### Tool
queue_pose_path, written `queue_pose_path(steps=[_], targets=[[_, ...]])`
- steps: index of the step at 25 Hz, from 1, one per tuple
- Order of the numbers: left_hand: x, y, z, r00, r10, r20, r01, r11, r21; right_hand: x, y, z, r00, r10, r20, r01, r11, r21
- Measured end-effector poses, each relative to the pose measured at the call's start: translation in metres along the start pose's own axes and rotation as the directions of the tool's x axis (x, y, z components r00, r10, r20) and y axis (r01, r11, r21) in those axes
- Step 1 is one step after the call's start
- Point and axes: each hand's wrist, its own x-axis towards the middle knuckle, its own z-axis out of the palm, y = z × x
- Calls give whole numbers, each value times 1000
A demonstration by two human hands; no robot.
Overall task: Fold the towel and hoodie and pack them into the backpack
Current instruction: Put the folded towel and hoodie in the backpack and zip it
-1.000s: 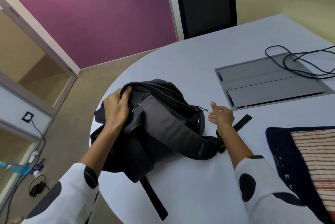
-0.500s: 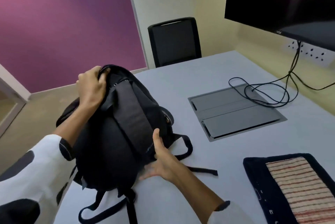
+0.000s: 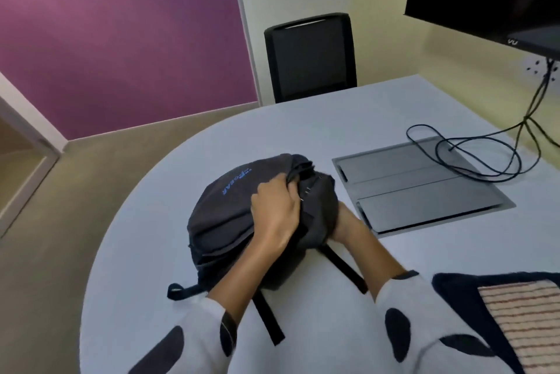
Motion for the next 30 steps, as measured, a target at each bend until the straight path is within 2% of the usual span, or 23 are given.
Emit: queue_pose_path(steps=[2,4,6,7,8,9,10,12,13,14,16,17,19,22,24,27,28,30], targets=[[-10,3,16,991,30,131,-33,999,21,-13,-15,-44,994,30,-105,-43,992,-120],[-20,-1,17,956,118,267,-99,992,-81,-30,-27,-73,987,-51,-154,-3,942,-336],[-33,-16,8,902,276,332,-202,949,-241,-55,-31,-73,977,-208,-40,166,872,-460],[-35,-31,5,890,361,279,-302,925,-232,-63,-28,-65,962,-270,44,254,817,-518],[-37,-46,2,872,440,215,-418,897,-142,-73,-21,-56,935,-332,121,337,729,-595],[-35,-65,-3,847,497,190,-505,863,-6,-79,-13,-48,901,-388,194,406,597,-691],[-32,-83,-7,839,501,214,-530,841,108,-83,-7,-40,866,-427,260,444,417,-793],[-28,-109,-13,874,383,298,-457,857,240,-93,0,-27,793,-478,377,430,1,-903],[-27,-118,-16,893,325,312,-411,872,267,-101,4,-20,738,-495,459,420,-195,-886],[-27,-122,-18,908,299,292,-378,886,268,-107,8,-15,678,-486,551,429,-347,-834],[-26,-118,-22,938,317,140,-340,921,191,-118,22,-6,609,-403,683,478,-501,-722],[-23,-112,-28,953,303,28,-304,946,115,-120,33,-6,614,-357,704,487,-530,-694],[-7,-99,-45,974,186,-130,-191,981,-30,-122,58,-21,678,-299,671,467,-530,-708],[33,-104,-78,978,-5,-209,-9,998,-69,-127,100,-70,785,-155,600,415,-587,-695],[56,-115,-93,978,-65,-197,43,993,-112,-134,120,-96,920,-17,392,301,-610,-733],[59,-117,-93,994,-23,-111,7,990,-139,-131,130,-98,946,39,322,270,-647,-713],[52,-113,-89,996,10,-83,-23,988,-156,-128,128,-93,918,-8,395,302,-633,-713],[34,-105,-80,996,69,-58,-78,980,-185,-131,114,-72,933,-88,349,273,-456,-847]])
